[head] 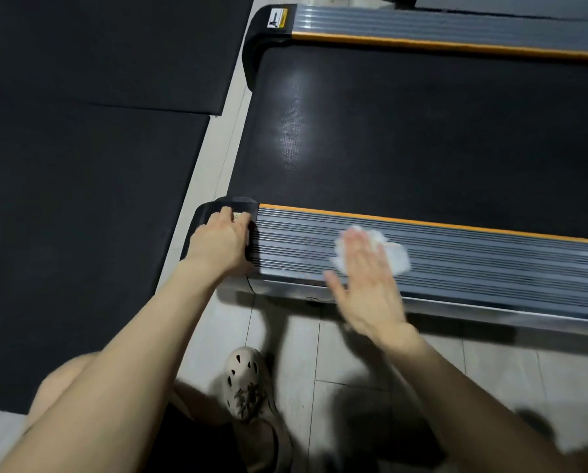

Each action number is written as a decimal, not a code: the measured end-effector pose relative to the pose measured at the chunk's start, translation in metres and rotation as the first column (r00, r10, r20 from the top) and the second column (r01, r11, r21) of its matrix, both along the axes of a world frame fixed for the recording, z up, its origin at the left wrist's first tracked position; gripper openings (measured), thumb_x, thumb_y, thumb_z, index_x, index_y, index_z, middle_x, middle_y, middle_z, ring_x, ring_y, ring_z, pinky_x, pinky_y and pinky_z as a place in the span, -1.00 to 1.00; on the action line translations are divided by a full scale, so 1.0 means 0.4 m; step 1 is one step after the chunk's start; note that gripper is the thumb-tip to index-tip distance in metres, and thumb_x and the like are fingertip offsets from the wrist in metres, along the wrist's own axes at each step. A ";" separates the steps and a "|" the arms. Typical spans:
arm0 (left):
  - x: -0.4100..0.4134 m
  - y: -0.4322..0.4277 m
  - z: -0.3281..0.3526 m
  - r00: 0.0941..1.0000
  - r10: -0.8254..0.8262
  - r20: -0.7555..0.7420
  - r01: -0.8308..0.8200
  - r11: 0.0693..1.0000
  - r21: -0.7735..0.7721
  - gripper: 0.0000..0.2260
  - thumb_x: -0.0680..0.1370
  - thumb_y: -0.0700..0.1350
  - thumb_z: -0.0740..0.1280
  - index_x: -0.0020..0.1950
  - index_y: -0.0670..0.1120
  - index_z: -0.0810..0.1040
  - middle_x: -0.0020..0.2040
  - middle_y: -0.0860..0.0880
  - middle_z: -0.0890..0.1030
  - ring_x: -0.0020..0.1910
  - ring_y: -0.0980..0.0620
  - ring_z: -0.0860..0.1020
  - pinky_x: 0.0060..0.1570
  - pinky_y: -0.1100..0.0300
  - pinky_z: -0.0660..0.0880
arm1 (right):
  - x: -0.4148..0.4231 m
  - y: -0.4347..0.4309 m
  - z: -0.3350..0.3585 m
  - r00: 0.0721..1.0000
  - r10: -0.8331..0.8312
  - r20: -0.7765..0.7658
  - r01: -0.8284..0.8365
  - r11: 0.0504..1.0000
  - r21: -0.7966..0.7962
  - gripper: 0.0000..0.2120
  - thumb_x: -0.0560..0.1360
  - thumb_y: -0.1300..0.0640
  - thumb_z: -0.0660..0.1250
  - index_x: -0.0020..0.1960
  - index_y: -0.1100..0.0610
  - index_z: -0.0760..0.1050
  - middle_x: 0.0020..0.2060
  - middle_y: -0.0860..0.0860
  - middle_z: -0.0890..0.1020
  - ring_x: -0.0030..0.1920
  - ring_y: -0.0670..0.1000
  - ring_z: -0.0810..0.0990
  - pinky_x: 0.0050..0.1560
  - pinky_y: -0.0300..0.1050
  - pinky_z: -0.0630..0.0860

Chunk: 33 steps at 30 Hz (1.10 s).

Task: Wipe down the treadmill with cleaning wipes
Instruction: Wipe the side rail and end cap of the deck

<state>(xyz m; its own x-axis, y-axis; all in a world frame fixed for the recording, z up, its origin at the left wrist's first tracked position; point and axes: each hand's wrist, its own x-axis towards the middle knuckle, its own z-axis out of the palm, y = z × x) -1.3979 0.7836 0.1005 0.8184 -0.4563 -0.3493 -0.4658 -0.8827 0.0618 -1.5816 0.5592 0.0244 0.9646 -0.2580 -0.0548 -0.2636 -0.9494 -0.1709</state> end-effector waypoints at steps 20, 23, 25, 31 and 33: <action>0.030 0.107 -0.040 0.996 0.022 0.090 -0.028 0.997 0.069 -0.50 0.48 0.01 0.58 0.41 0.02 0.61 0.27 -0.10 0.52 0.15 -0.17 0.62 0.02 0.04 0.54 | -0.113 -0.007 0.031 0.927 -0.374 -0.043 0.371 0.927 -0.057 -0.23 0.69 -0.39 -0.23 0.75 0.03 -0.08 0.72 0.19 -0.09 0.73 0.16 -0.16 0.69 0.23 -0.03; 0.028 0.104 -0.036 0.995 0.018 0.098 -0.025 0.997 0.076 -0.52 0.52 -0.01 0.55 0.42 0.01 0.58 0.26 -0.11 0.50 0.16 -0.17 0.61 -0.01 0.05 0.52 | 0.023 0.177 0.005 0.981 -0.187 0.052 0.188 0.982 -0.010 -0.26 0.72 -0.27 -0.07 0.71 0.21 0.12 0.70 0.25 0.09 0.72 0.23 -0.03 0.68 0.23 0.03; 0.032 0.103 -0.036 0.994 0.014 0.105 -0.024 0.995 0.094 -0.55 0.56 -0.02 0.50 0.45 0.00 0.57 0.26 -0.09 0.50 0.18 -0.15 0.61 0.04 0.02 0.57 | 0.158 0.339 -0.005 0.996 0.031 0.087 -0.037 0.997 0.071 -0.32 0.73 -0.20 -0.07 0.71 0.19 0.12 0.71 0.17 0.08 0.72 0.17 -0.04 0.69 0.18 -0.02; 0.034 0.134 -0.026 0.994 0.106 -0.009 -0.106 0.994 0.010 -0.28 0.51 0.05 0.59 0.64 0.13 0.42 0.45 -0.03 0.47 0.39 -0.12 0.53 0.32 -0.01 0.52 | 0.101 0.258 -0.008 0.994 0.024 0.109 -0.034 0.996 0.088 -0.44 0.76 -0.15 -0.13 0.72 -0.04 0.14 0.72 0.06 0.08 0.73 0.07 -0.08 0.69 0.20 -0.06; 0.034 0.135 -0.028 0.994 0.110 -0.010 -0.110 0.994 -0.018 -0.25 0.49 0.05 0.62 0.64 0.13 0.42 0.45 -0.01 0.48 0.41 -0.11 0.52 0.33 0.00 0.51 | -0.006 0.100 -0.026 0.986 -0.135 0.097 0.131 0.990 0.048 -0.43 0.76 -0.17 -0.16 0.73 -0.06 0.08 0.72 0.14 0.03 0.73 0.12 -0.11 0.70 0.22 -0.05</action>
<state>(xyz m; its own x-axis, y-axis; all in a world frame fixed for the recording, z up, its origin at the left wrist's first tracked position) -1.3841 0.8375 0.0892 0.8610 -0.3700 -0.3489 -0.3651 -0.9273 0.0821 -1.5840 0.5990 0.0140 0.9231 -0.3836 0.0269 -0.3664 -0.8986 -0.2413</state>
